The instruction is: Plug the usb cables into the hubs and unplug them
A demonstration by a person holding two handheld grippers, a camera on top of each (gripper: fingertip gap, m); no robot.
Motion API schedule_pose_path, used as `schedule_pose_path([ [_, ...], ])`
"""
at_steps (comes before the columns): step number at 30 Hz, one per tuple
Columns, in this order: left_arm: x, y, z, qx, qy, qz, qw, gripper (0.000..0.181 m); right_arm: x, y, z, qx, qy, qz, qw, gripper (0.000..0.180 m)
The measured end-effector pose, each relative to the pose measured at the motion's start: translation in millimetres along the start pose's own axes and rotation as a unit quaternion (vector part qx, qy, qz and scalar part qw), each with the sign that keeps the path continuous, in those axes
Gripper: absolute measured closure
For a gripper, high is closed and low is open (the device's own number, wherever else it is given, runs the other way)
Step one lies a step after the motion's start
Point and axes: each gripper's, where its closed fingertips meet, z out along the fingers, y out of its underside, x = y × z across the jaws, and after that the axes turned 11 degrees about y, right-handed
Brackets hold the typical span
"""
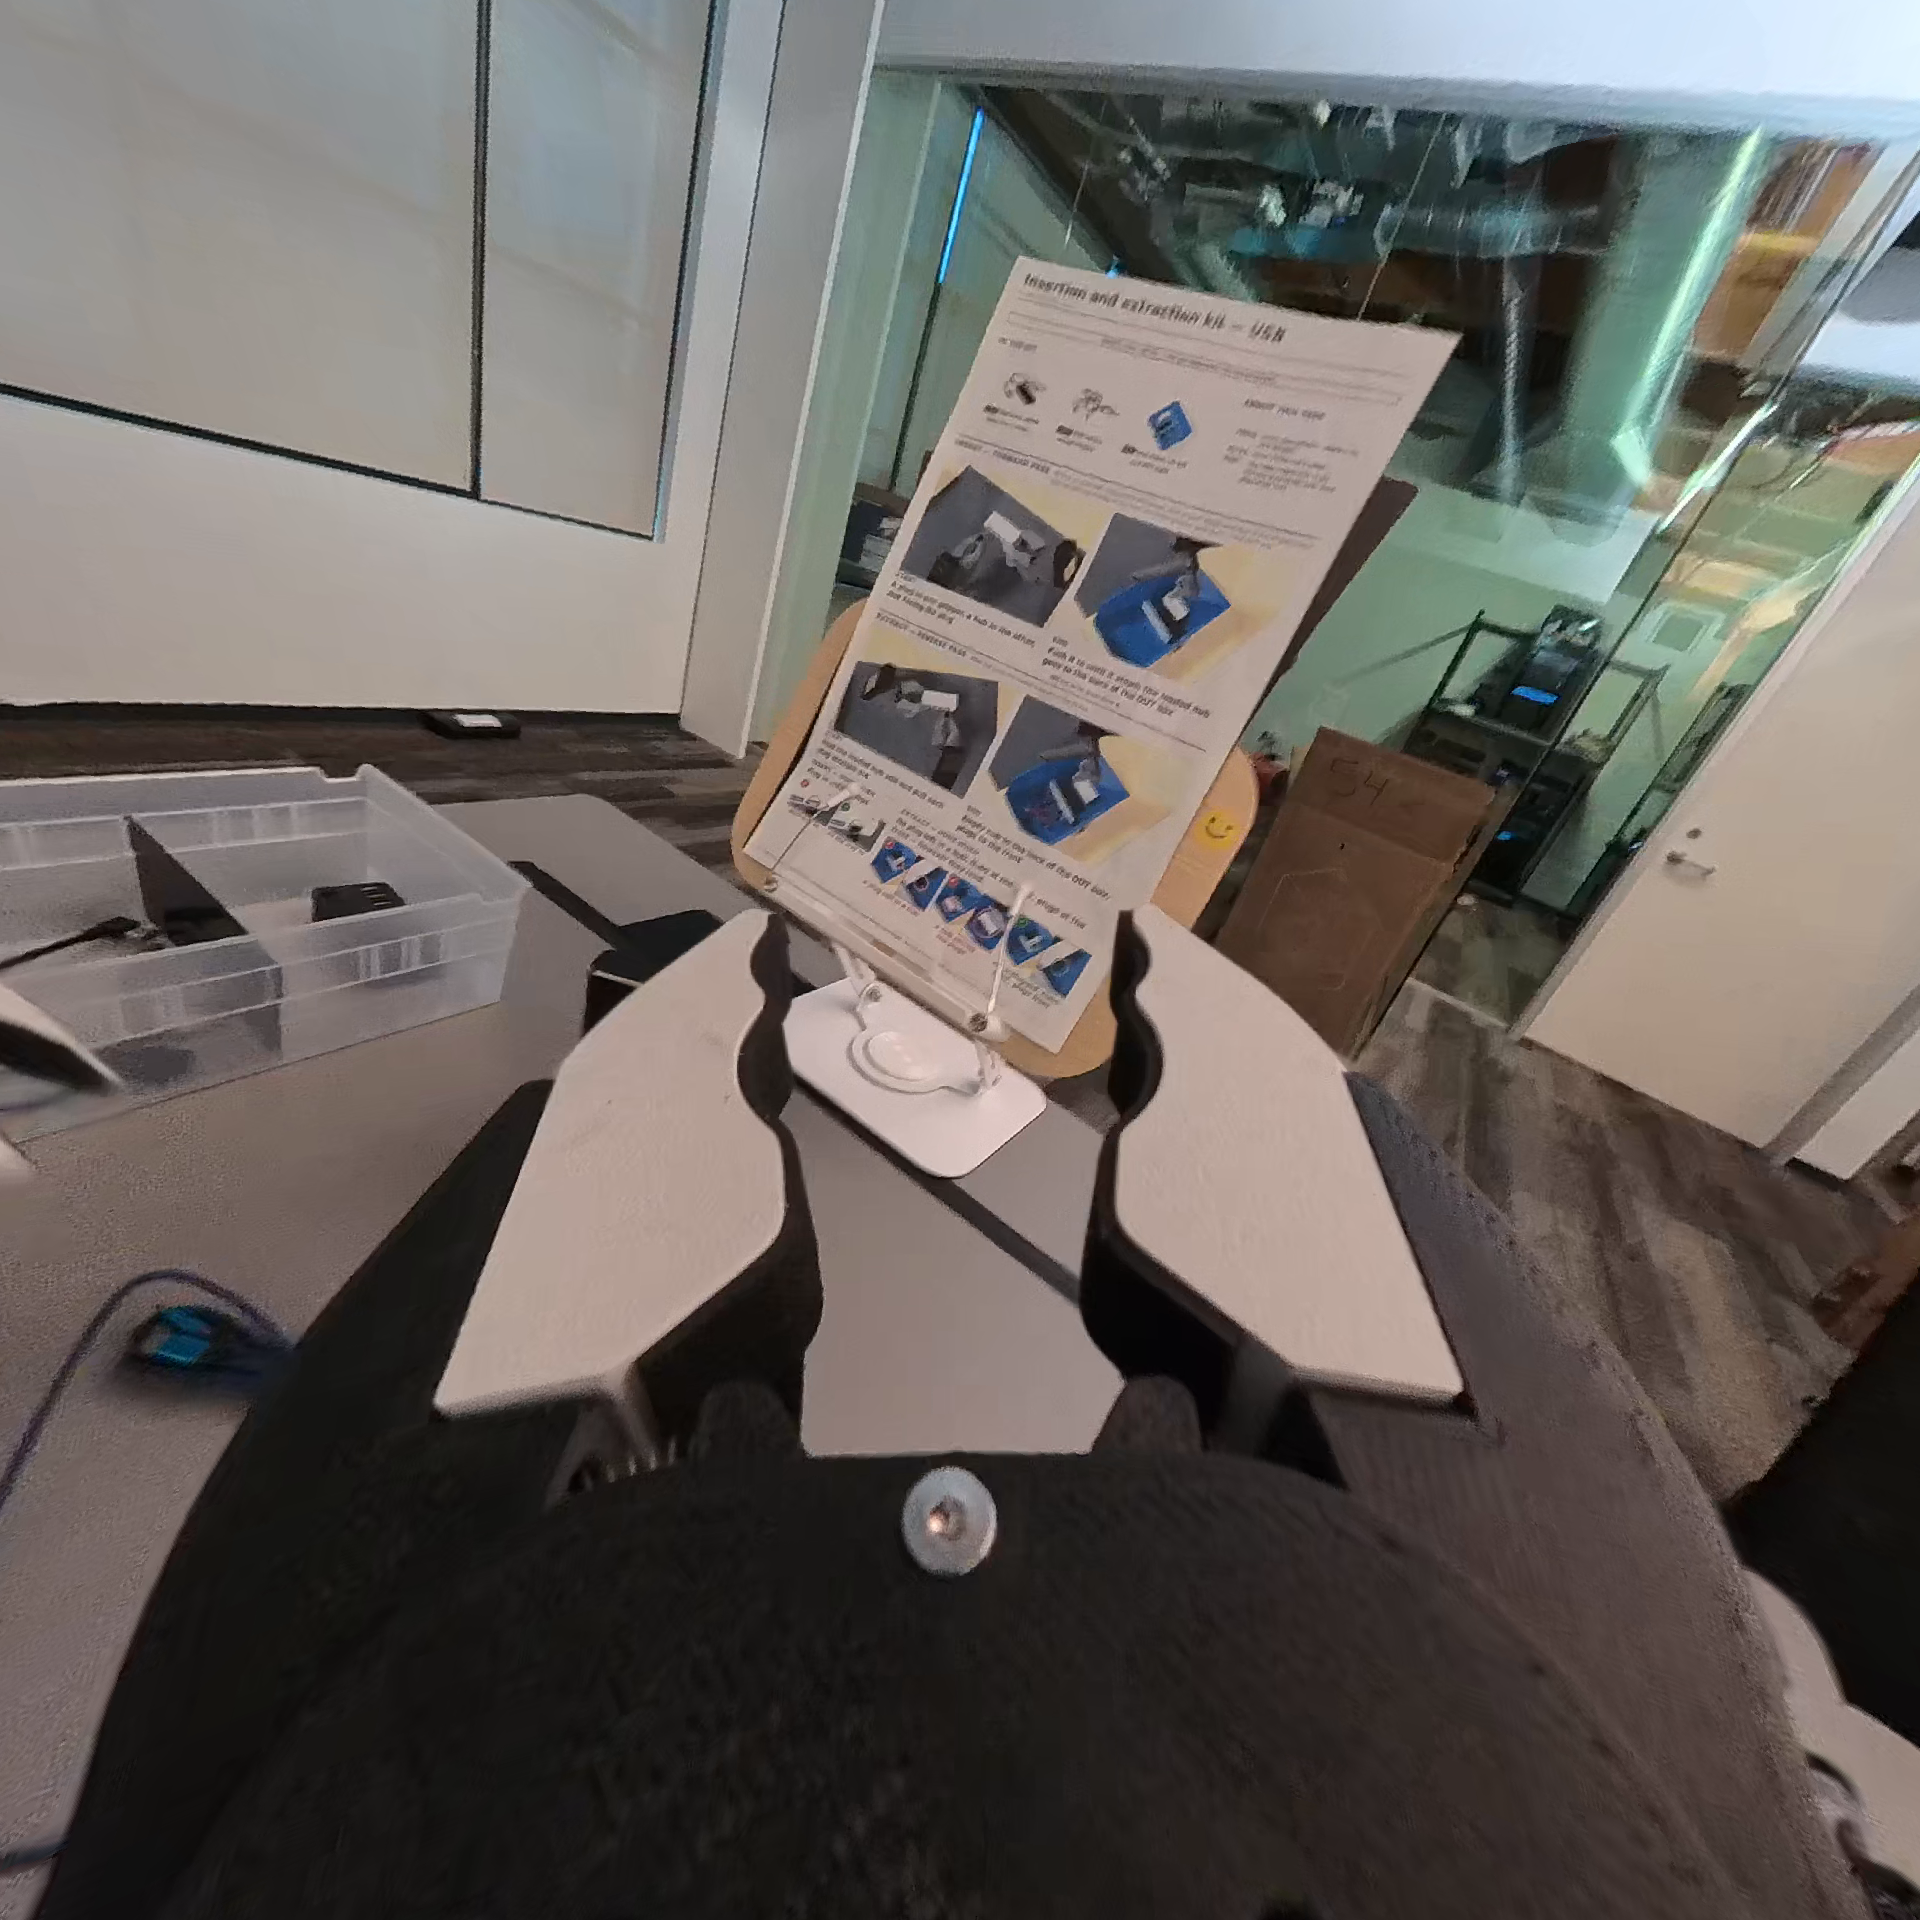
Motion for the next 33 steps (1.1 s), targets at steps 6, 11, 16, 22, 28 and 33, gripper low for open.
schedule_pose_path([
  [6, -109, -1, -129, -0.049, -0.131, 0.074, 0.987, 0.138, 5, -2, 3, 0.014, 0.023, -0.002, 1.000, 0.122],
  [11, -163, 60, -137, -0.225, -0.027, 0.122, 0.966, 0.133, -6, 7, 15, -0.003, 0.006, -0.003, 1.000, 0.122],
  [16, -179, 107, -133, -0.336, 0.057, 0.120, 0.932, 0.143, -7, 26, 28, -0.040, 0.020, -0.039, 0.998, 0.122],
  [22, -177, 143, -111, -0.424, 0.116, 0.072, 0.895, 0.147, -2, 51, 34, -0.088, 0.024, -0.078, 0.993, 0.122],
  [28, -173, 151, -106, -0.442, 0.140, 0.012, 0.886, 0.147, 2, 54, 33, -0.091, 0.023, -0.074, 0.993, 0.122],
  [33, -183, 160, -108, -0.497, 0.117, 0.014, 0.860, 0.155, 0, 55, 33, -0.092, 0.017, -0.072, 0.993, 0.122],
])
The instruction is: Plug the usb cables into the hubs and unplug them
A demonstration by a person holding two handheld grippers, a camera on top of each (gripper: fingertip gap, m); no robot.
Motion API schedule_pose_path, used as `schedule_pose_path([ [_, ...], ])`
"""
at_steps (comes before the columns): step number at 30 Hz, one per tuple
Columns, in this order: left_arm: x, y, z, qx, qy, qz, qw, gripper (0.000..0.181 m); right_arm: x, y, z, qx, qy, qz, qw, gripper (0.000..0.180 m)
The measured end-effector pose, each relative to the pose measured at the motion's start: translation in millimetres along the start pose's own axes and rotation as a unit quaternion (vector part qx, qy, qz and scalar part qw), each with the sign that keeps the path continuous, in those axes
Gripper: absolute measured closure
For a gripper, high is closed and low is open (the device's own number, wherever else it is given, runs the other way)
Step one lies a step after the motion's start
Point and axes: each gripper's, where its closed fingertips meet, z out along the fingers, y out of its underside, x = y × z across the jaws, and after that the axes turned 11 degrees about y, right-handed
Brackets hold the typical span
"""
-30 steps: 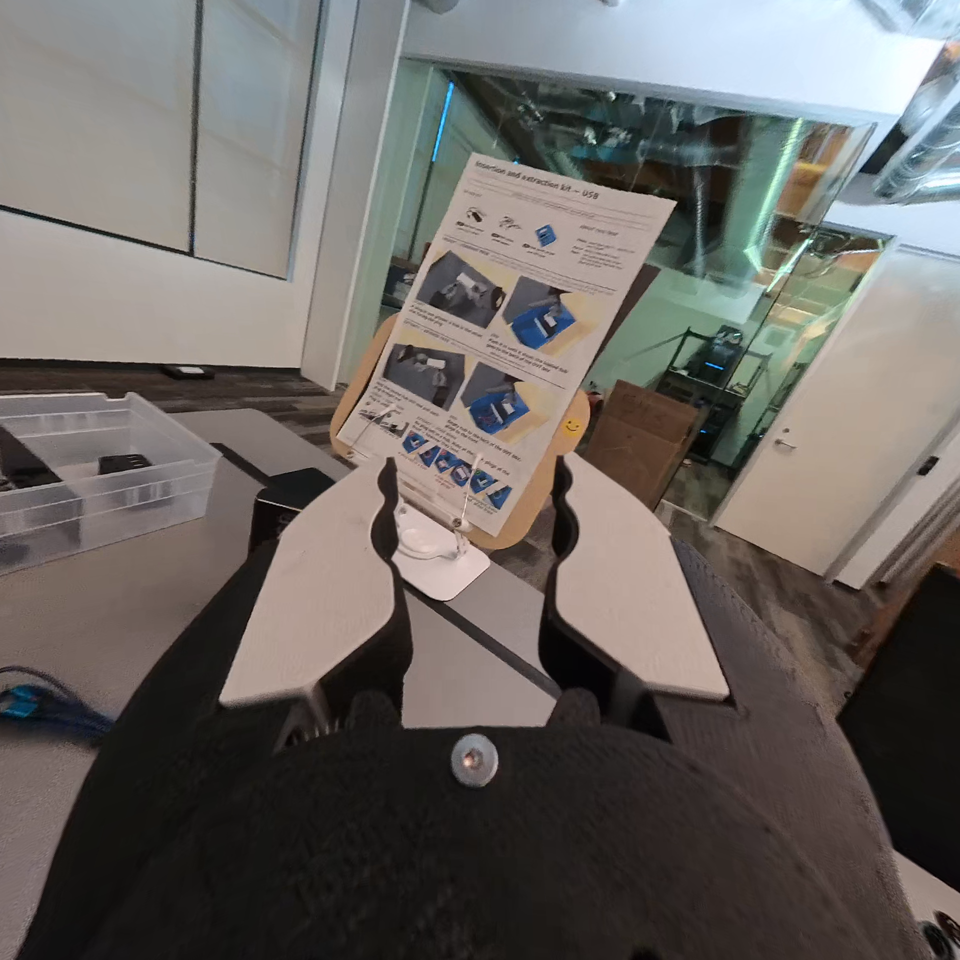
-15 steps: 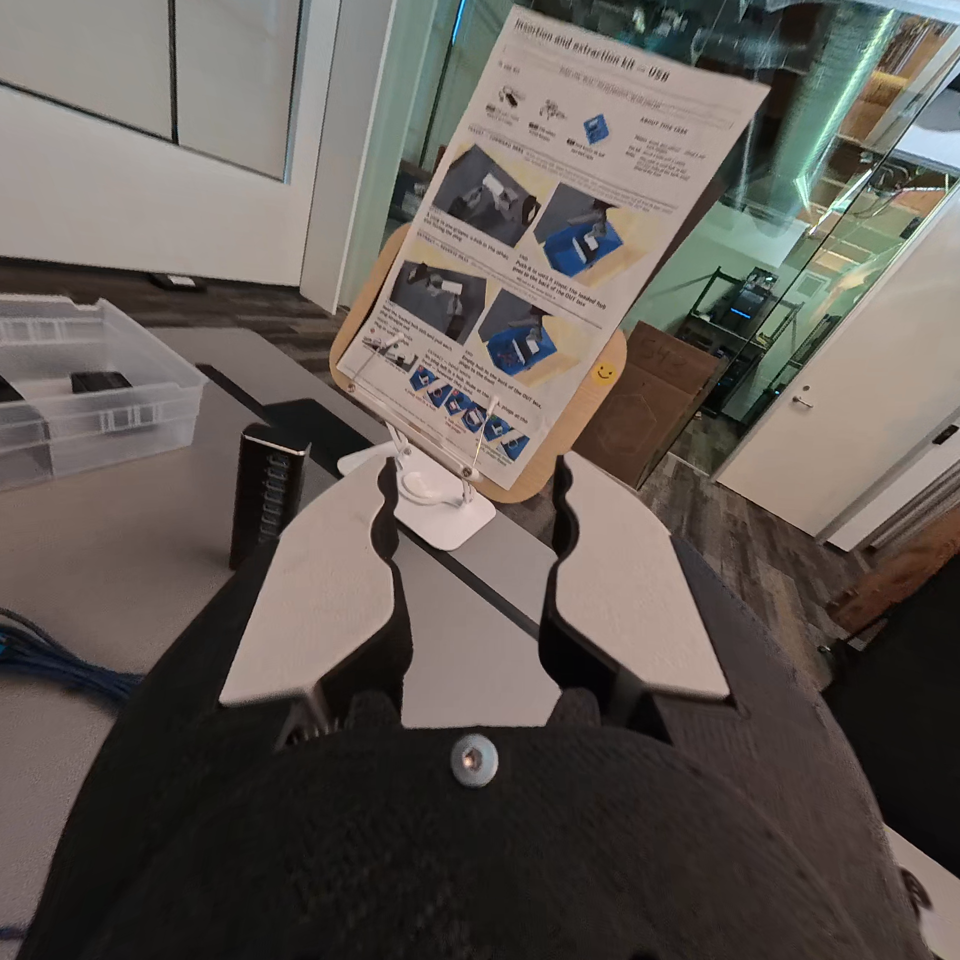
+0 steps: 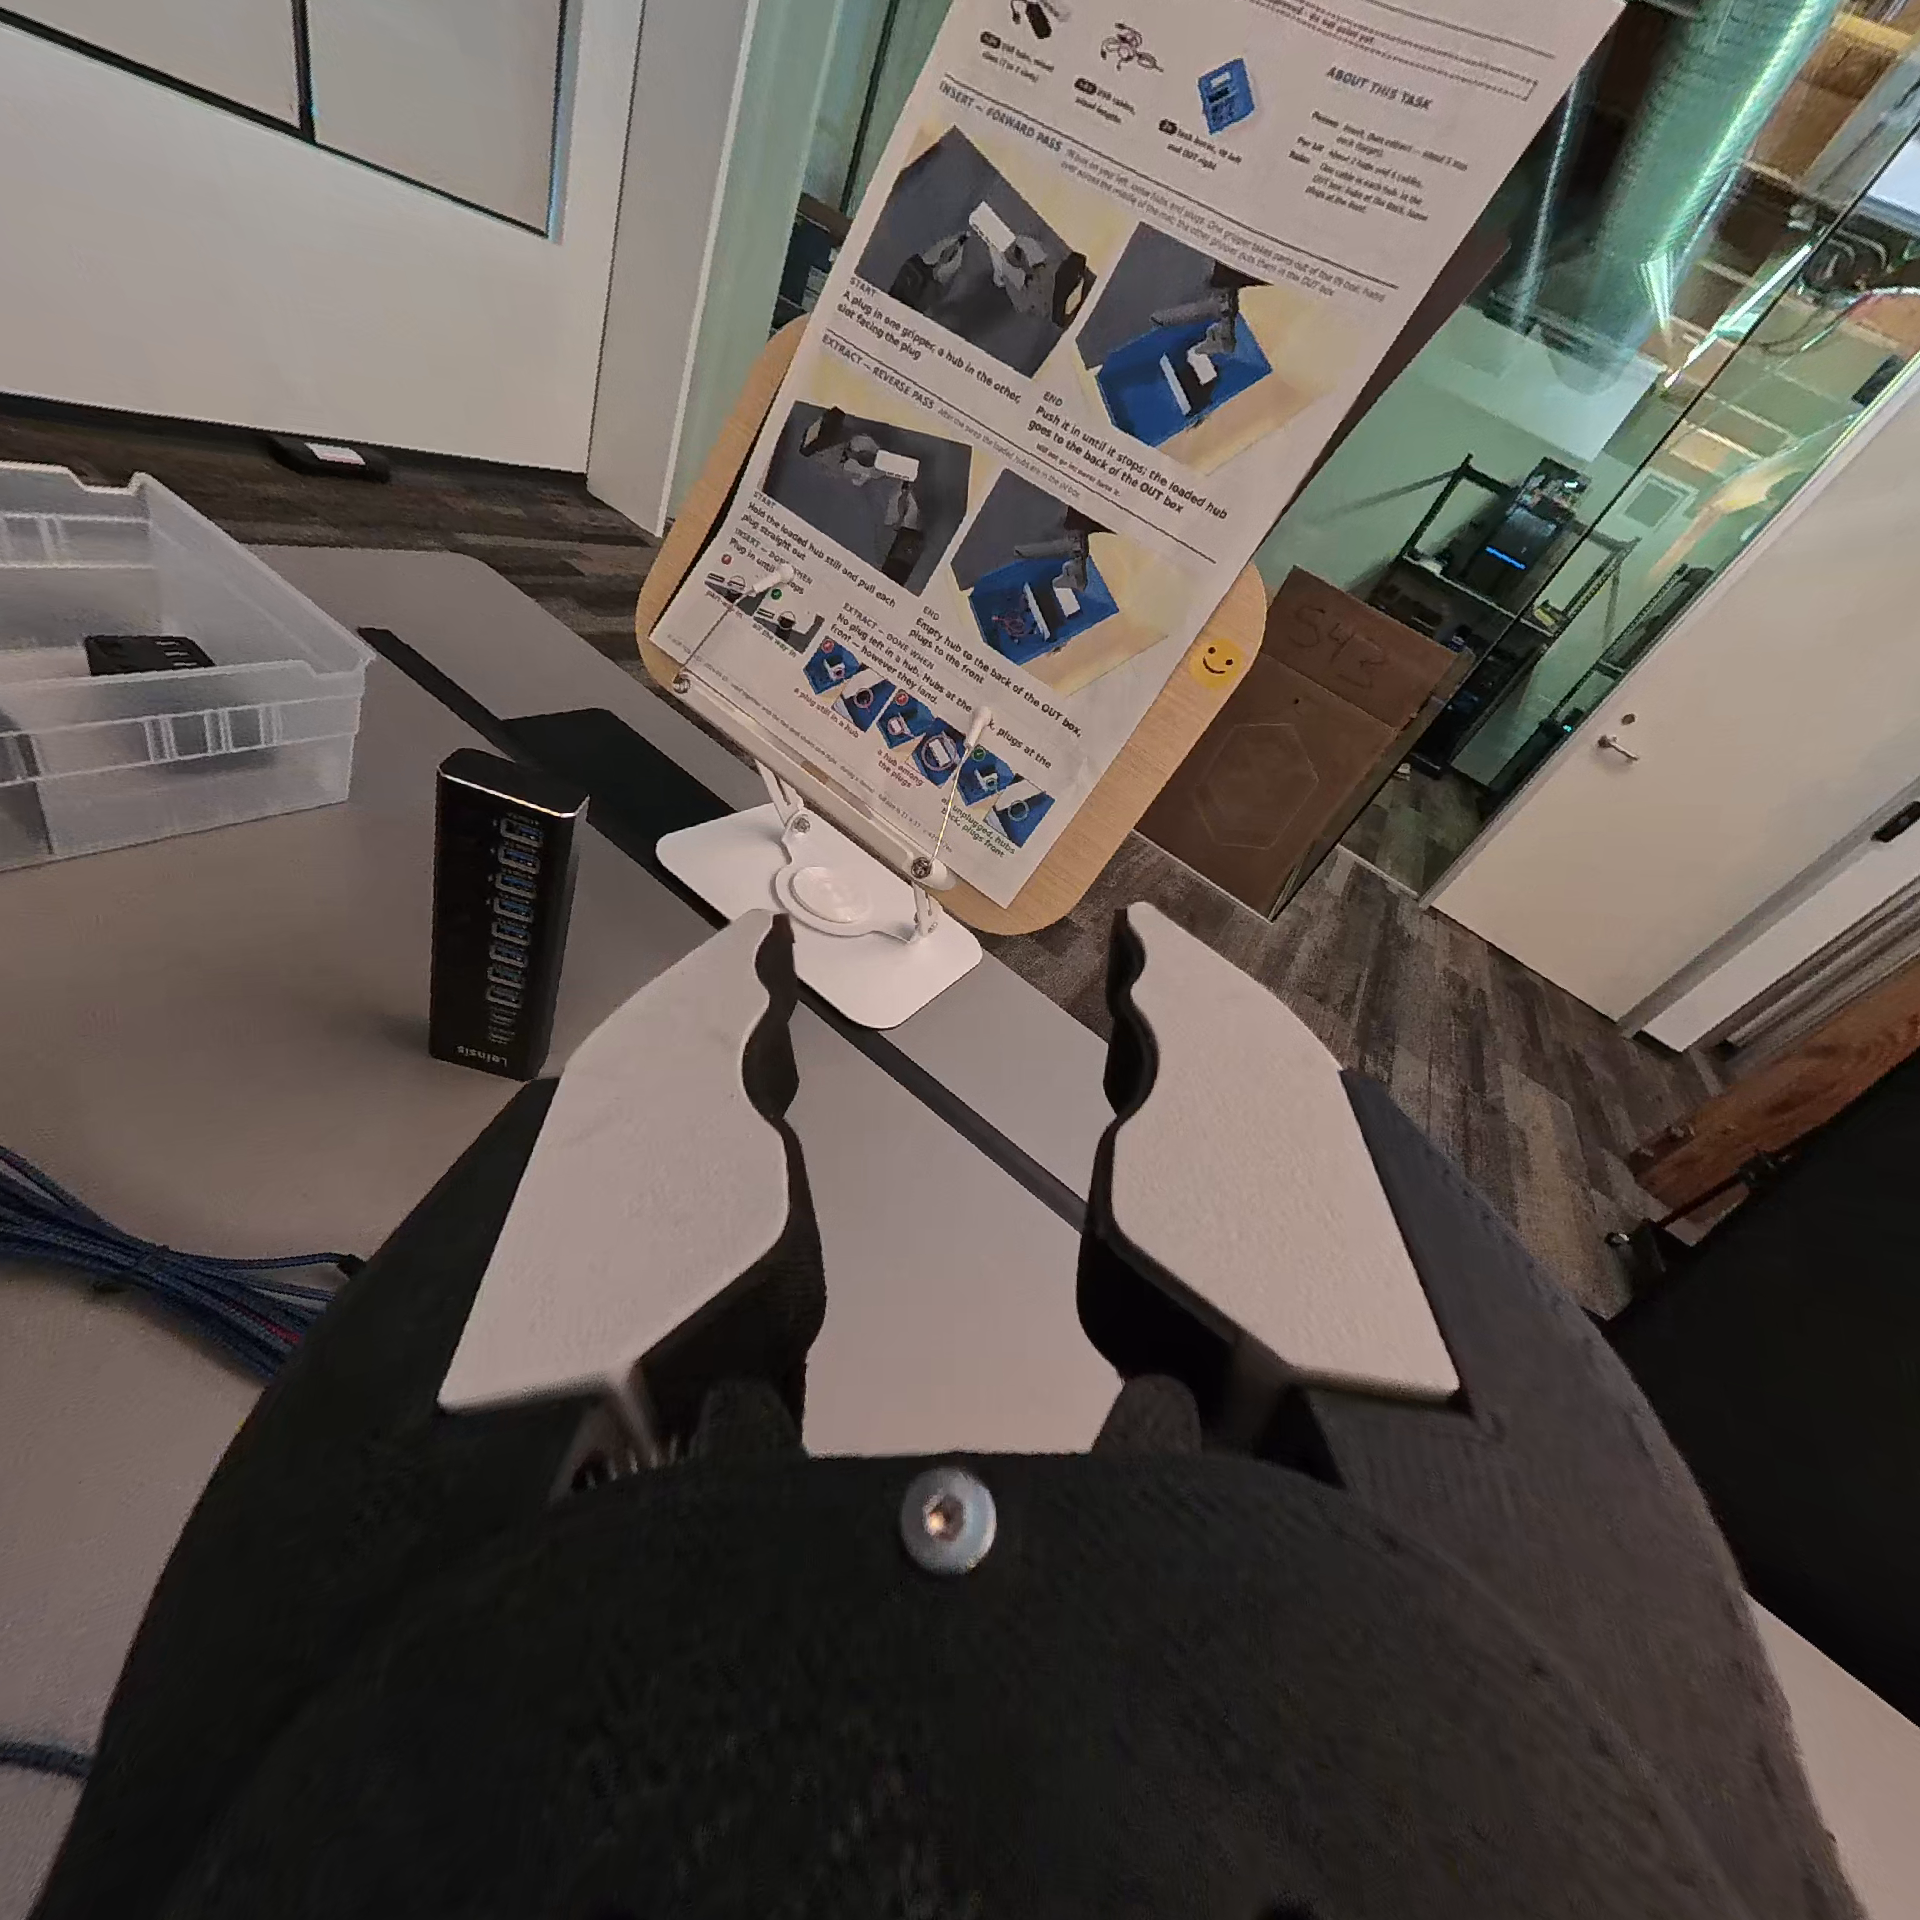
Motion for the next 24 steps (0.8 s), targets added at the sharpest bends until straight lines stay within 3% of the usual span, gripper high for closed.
schedule_pose_path([
  [2, -1, 7, 5, -0.036, -0.009, 0.010, 0.999, 0.164, -1, 1, -1, -0.002, 0.000, -0.008, 1.000, 0.122],
  [3, 2, 9, 7, -0.051, -0.005, 0.020, 0.999, 0.178, -1, 1, -1, -0.003, 0.000, -0.012, 1.000, 0.122],
  [6, 2, 10, 2, -0.062, -0.037, 0.043, 0.996, 0.178, 0, 0, -4, 0.000, 0.001, -0.019, 1.000, 0.122],
  [9, 9, 4, -17, -0.022, -0.050, 0.041, 0.998, 0.178, -1, -4, -6, 0.009, -0.003, -0.015, 1.000, 0.122],
  [16, 37, -25, -105, 0.129, -0.127, 0.062, 0.982, 0.178, -7, -14, -14, 0.022, -0.011, -0.024, 0.999, 0.122],
  [20, 85, -68, -154, 0.260, -0.153, 0.116, 0.946, 0.178, -20, -31, -22, 0.048, -0.033, -0.019, 0.998, 0.123],
  [24, 151, -125, -171, 0.388, -0.106, 0.165, 0.900, 0.178, -64, -63, -37, 0.101, -0.106, 0.000, 0.989, 0.124],
])
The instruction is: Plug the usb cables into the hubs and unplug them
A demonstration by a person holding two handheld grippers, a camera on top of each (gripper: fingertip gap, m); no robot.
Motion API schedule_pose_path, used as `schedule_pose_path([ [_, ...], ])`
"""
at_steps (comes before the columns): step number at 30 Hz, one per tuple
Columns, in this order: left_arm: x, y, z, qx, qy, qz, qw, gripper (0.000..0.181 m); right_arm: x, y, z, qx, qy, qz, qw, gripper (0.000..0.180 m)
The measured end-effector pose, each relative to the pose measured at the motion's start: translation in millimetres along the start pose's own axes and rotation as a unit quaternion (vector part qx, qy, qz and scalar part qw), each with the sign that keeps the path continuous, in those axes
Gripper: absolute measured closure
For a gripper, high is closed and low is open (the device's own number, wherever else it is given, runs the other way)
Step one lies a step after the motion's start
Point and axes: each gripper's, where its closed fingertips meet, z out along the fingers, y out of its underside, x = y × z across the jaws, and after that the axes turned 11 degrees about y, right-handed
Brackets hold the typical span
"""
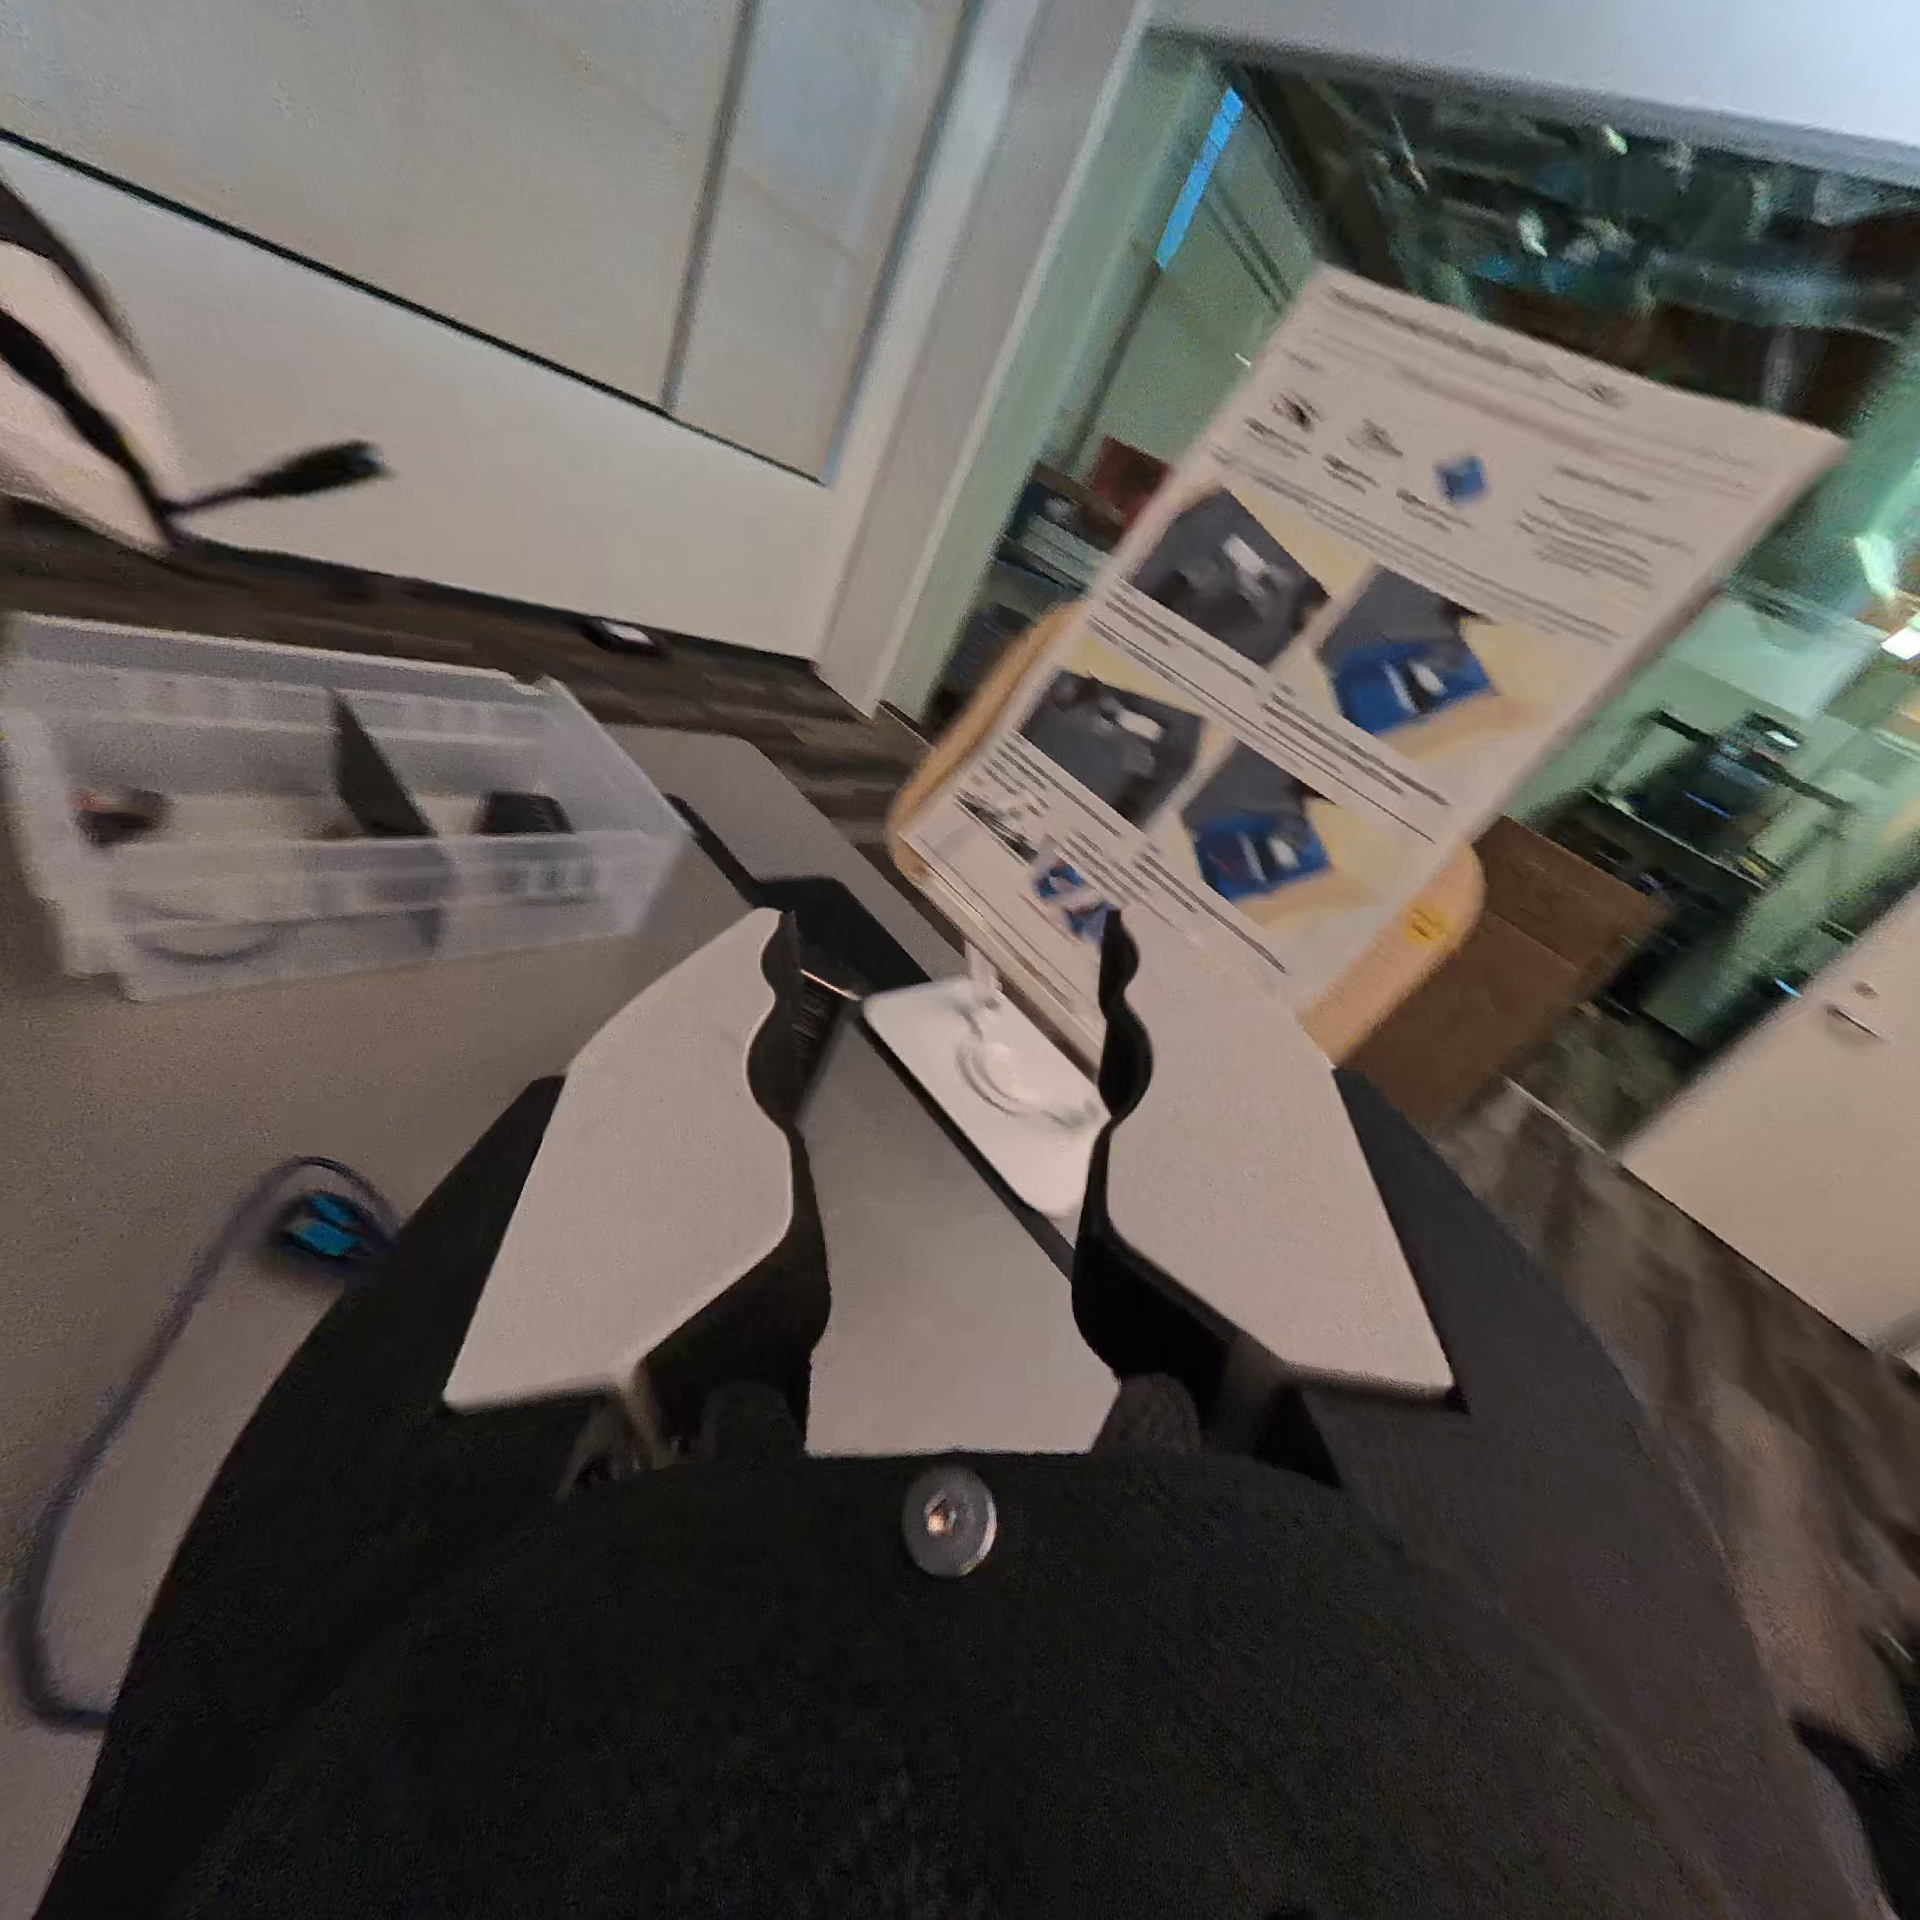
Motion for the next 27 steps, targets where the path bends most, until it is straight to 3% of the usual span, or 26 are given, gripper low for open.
schedule_pose_path([
  [4, 51, -59, 40, 0.131, 0.112, -0.025, 0.985, 0.178, -84, -21, -5, 0.061, -0.149, -0.004, 0.987, 0.127],
  [7, 91, -93, 65, 0.190, 0.215, -0.018, 0.958, 0.178, -151, -4, -23, 0.094, -0.297, 0.000, 0.950, 0.127],
  [9, 105, -107, 85, 0.206, 0.250, -0.020, 0.946, 0.178, -172, 18, -28, 0.095, -0.341, 0.032, 0.935, 0.127],
  [12, 116, -124, 114, 0.216, 0.295, -0.049, 0.929, 0.178, -168, 46, -11, 0.102, -0.269, 0.007, 0.958, 0.126],
  [17, 111, -140, 159, 0.206, 0.324, -0.105, 0.917, 0.178, -151, 47, -1, 0.144, -0.156, -0.096, 0.972, 0.133],
  [20, 99, -147, 173, 0.212, 0.321, -0.129, 0.914, 0.177, -134, 51, 7, 0.133, -0.113, -0.113, 0.978, 0.150],
  [24, 86, -154, 180, 0.229, 0.321, -0.150, 0.907, 0.178, -120, 51, 8, 0.136, -0.092, -0.109, 0.980, 0.174],
  [27, 78, -155, 184, 0.237, 0.318, -0.159, 0.904, 0.177, -115, 56, 12, 0.105, -0.110, -0.068, 0.986, 0.176],
])
